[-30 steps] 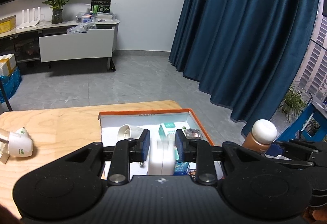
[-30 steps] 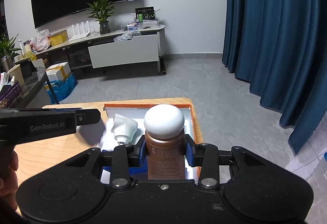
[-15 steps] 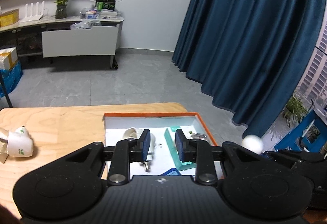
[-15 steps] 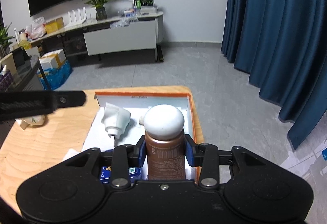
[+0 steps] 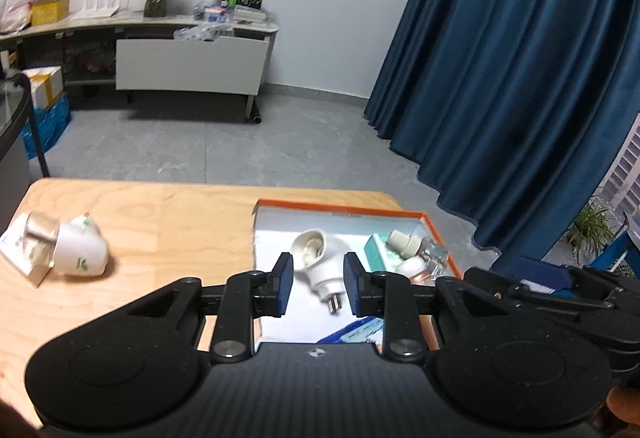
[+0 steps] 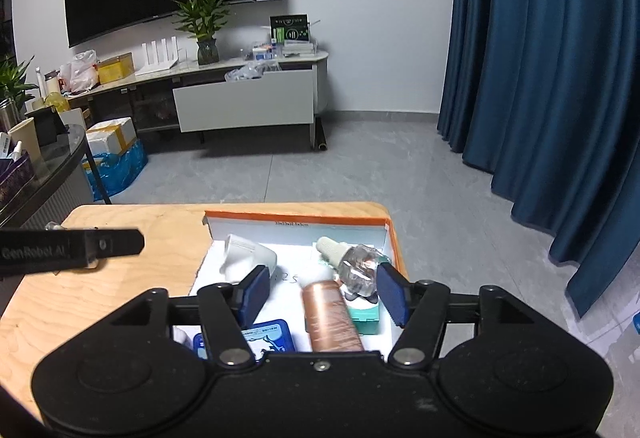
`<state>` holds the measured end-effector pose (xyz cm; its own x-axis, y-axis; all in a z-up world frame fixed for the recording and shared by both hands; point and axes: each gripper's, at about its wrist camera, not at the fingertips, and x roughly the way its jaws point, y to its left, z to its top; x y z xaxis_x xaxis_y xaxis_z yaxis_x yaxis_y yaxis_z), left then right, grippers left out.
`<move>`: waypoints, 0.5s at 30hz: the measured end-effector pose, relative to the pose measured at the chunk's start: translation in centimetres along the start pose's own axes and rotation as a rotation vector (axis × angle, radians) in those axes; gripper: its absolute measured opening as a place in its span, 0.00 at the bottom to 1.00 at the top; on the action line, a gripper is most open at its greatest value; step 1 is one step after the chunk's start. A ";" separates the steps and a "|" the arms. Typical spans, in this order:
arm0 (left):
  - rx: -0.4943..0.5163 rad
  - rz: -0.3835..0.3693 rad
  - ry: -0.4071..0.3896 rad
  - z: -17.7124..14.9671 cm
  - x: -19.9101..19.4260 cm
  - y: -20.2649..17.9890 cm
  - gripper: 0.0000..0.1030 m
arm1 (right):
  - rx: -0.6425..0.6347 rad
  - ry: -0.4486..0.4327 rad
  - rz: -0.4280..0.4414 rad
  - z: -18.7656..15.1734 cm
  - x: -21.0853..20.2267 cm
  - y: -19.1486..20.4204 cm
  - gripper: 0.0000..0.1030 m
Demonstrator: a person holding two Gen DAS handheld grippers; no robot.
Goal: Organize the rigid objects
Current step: 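Open the left gripper to drop the adapter while the right releases the tube, then move both tools back to the white box and glass-topped diffuser on the table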
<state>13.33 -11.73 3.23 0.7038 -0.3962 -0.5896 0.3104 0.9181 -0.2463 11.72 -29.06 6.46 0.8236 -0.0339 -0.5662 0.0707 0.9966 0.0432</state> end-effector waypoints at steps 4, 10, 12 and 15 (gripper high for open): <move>-0.015 0.014 0.008 -0.7 -0.7 0.7 0.32 | 0.007 -0.013 0.030 -0.1 -0.5 0.9 0.77; -0.047 0.057 0.003 -1.4 -2.0 2.7 0.41 | -0.020 0.016 0.074 -0.4 -0.1 3.6 0.78; -0.057 0.075 -0.001 -1.5 -2.5 3.5 0.44 | -0.028 0.028 0.095 -0.5 0.1 4.7 0.78; -0.075 0.102 -0.006 -1.7 -3.2 4.8 0.46 | -0.047 0.040 0.126 -0.7 0.3 6.4 0.78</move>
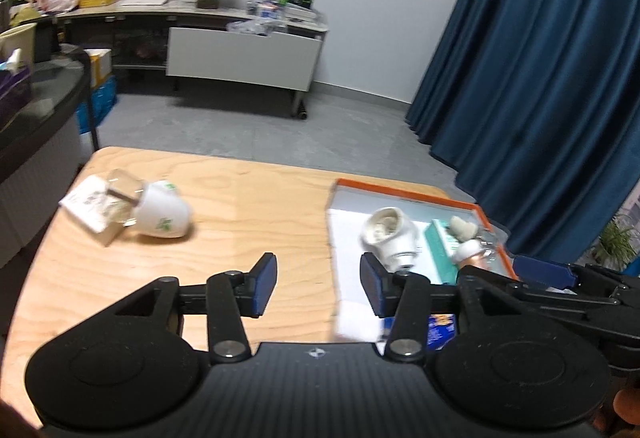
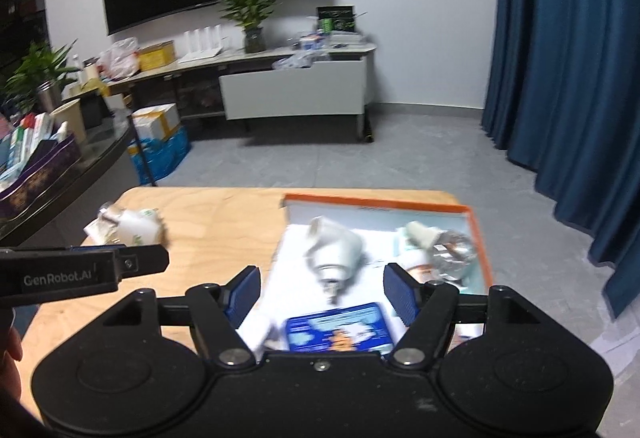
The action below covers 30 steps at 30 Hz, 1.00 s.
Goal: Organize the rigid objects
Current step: 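Move both tools back to the white box and glass-topped diffuser on the table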
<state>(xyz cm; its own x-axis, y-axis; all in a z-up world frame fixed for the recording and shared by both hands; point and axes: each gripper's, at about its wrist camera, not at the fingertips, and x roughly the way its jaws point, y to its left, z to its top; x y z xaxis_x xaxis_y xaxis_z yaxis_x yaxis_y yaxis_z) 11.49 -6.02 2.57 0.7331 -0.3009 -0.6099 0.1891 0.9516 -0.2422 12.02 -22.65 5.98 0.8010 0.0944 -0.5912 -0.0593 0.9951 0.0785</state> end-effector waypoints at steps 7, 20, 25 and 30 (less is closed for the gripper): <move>-0.061 0.068 0.007 -0.3 -0.7 3.9 0.46 | -0.052 0.026 0.057 -0.2 1.3 3.8 0.79; -0.141 0.131 -0.001 -0.6 -2.1 9.1 0.47 | -0.146 0.063 0.154 0.1 3.9 10.5 0.80; -0.177 0.140 -0.014 -0.8 -2.5 10.8 0.50 | -0.184 0.068 0.188 0.2 4.6 12.4 0.80; -0.225 0.169 -0.024 -1.1 -3.0 12.9 0.55 | -0.271 0.043 0.219 0.3 5.9 14.6 0.81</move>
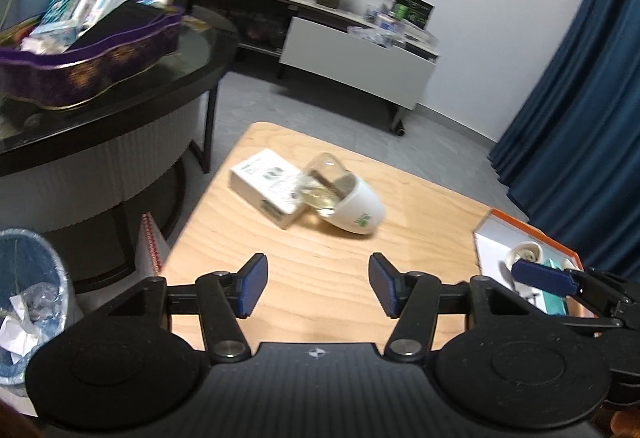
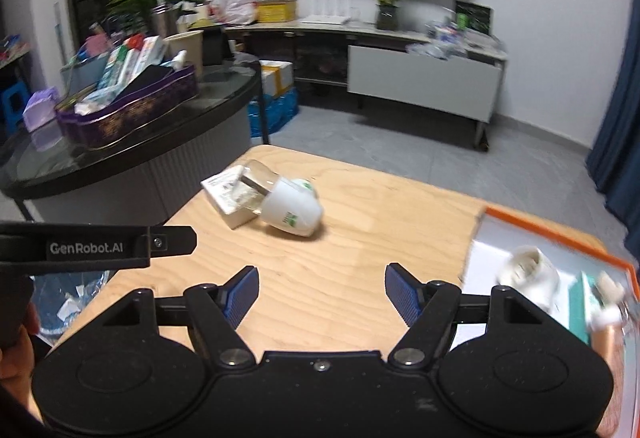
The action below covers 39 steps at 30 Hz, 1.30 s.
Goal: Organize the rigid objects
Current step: 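Move both tools back to the white box and glass-topped diffuser on the table, then grasp the white product box with the left gripper while the right grasps the diffuser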
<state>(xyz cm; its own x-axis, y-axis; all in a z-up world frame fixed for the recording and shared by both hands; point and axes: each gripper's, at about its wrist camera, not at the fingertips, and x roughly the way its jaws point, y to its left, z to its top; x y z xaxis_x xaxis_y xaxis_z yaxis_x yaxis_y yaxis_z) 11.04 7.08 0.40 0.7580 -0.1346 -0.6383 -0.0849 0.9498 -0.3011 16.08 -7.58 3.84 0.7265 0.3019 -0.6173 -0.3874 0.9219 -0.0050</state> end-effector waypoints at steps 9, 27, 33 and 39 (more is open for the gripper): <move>-0.077 0.046 -0.011 0.8 0.0 3.6 0.58 | -0.257 -0.033 0.006 1.8 6.4 4.4 0.82; -0.100 0.052 -0.010 2.0 3.1 5.9 0.84 | -0.374 -0.068 -0.049 3.3 15.3 4.9 0.64; 0.022 0.046 -0.053 3.1 5.0 3.8 0.99 | 0.060 -0.028 0.050 4.1 13.6 -1.9 0.63; 0.162 0.080 -0.028 3.8 8.8 1.4 1.00 | 0.309 0.003 0.094 3.0 11.5 -6.4 0.63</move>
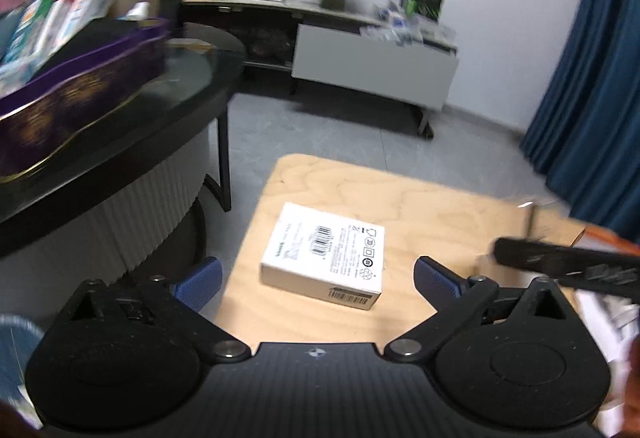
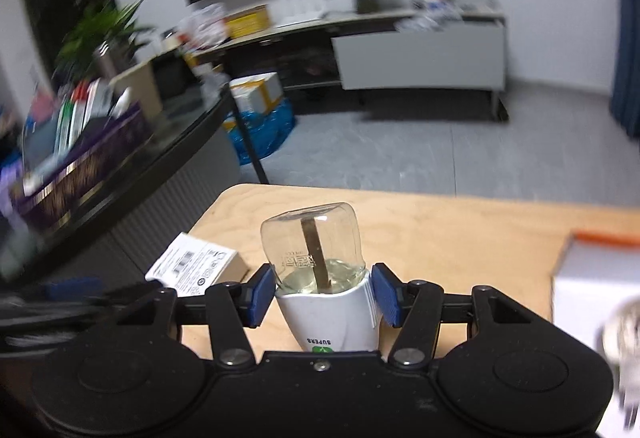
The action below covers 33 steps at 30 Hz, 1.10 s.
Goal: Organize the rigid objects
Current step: 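Grasp the white product box with the left gripper while the right grasps the diffuser, then carry the white box and diffuser with both grippers over the lid and lower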
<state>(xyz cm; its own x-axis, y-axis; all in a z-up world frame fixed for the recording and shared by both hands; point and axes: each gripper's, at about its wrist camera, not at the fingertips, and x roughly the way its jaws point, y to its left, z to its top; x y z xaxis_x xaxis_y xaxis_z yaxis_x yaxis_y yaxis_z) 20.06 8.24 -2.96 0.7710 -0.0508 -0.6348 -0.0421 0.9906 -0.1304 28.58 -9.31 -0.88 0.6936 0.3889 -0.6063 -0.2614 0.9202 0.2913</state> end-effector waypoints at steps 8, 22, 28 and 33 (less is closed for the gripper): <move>0.085 0.063 0.054 0.1 4.1 -1.1 0.78 | 0.057 -0.019 0.025 -0.6 -2.4 -1.4 0.63; 0.064 -0.009 -0.041 -2.0 -5.4 -3.8 0.76 | 0.078 -0.100 0.009 -2.0 -9.5 -0.7 0.63; 0.067 -0.065 -0.056 -3.4 -8.8 -6.7 0.76 | 0.087 -0.136 -0.019 -3.3 -14.5 -1.3 0.63; 0.072 -0.105 -0.056 -4.1 -10.3 -8.9 0.76 | 0.085 -0.165 -0.081 -4.9 -18.3 -2.3 0.63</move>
<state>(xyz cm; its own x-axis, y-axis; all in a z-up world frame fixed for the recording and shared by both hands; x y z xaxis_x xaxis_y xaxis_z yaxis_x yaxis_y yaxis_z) 9.85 -0.56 1.60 0.8030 -0.1497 -0.5768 0.0848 0.9868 -0.1380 13.19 -18.34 5.98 0.8124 0.2953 -0.5029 -0.1476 0.9384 0.3125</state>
